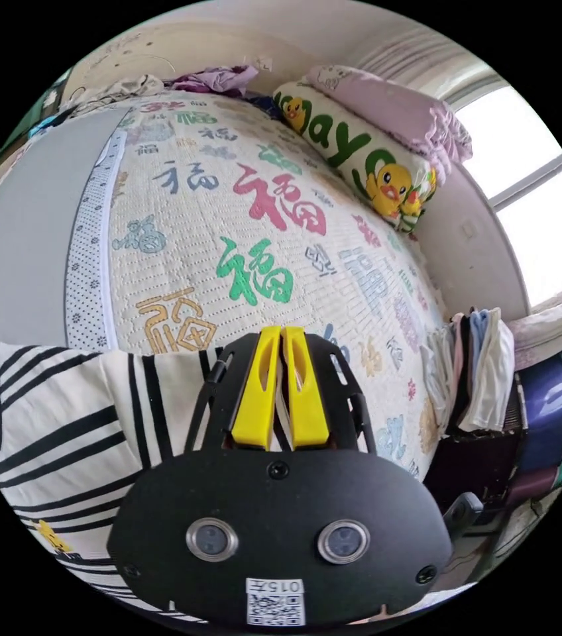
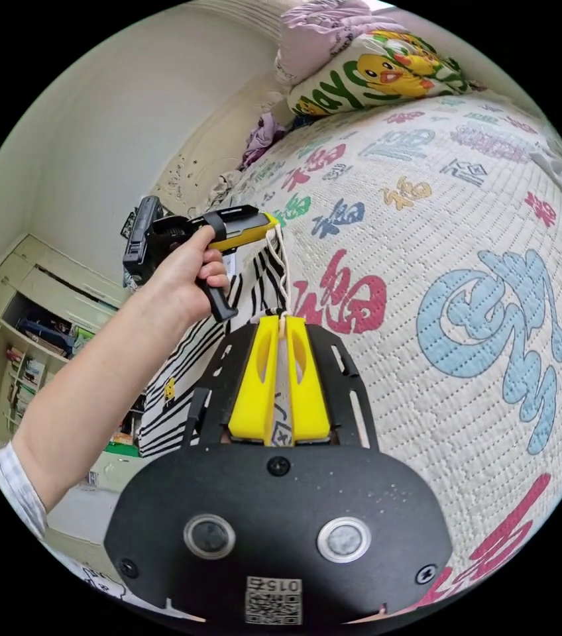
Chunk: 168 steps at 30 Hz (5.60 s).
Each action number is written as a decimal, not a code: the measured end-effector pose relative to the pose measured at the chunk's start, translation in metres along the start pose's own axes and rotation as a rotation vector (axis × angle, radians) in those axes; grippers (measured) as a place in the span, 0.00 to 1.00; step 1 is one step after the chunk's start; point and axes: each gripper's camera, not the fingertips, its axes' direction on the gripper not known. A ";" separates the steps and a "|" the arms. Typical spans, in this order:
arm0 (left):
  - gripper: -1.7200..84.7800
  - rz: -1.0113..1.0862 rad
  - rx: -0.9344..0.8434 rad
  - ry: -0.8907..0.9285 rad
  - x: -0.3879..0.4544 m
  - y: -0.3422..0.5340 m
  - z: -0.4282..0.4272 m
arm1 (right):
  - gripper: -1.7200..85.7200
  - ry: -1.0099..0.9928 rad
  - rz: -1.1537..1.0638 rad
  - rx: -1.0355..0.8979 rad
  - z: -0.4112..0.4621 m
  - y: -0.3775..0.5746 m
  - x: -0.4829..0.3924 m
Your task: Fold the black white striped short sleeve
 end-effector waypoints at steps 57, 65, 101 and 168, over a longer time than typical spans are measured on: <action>0.11 0.301 -0.175 -0.188 -0.041 0.219 -0.099 | 0.02 -0.032 -0.347 -0.414 -0.108 -0.162 -0.069; 0.08 0.287 -0.155 -0.273 -0.044 0.266 -0.132 | 0.02 -0.019 -0.328 -0.423 -0.164 -0.178 -0.080; 0.18 -0.627 0.458 -0.097 -0.477 0.597 -0.480 | 0.06 -0.062 -1.001 -0.463 -0.428 -0.155 -0.707; 0.10 0.157 0.155 -0.341 -0.351 0.475 -0.387 | 0.13 0.200 -1.117 -0.767 -0.492 -0.222 -0.742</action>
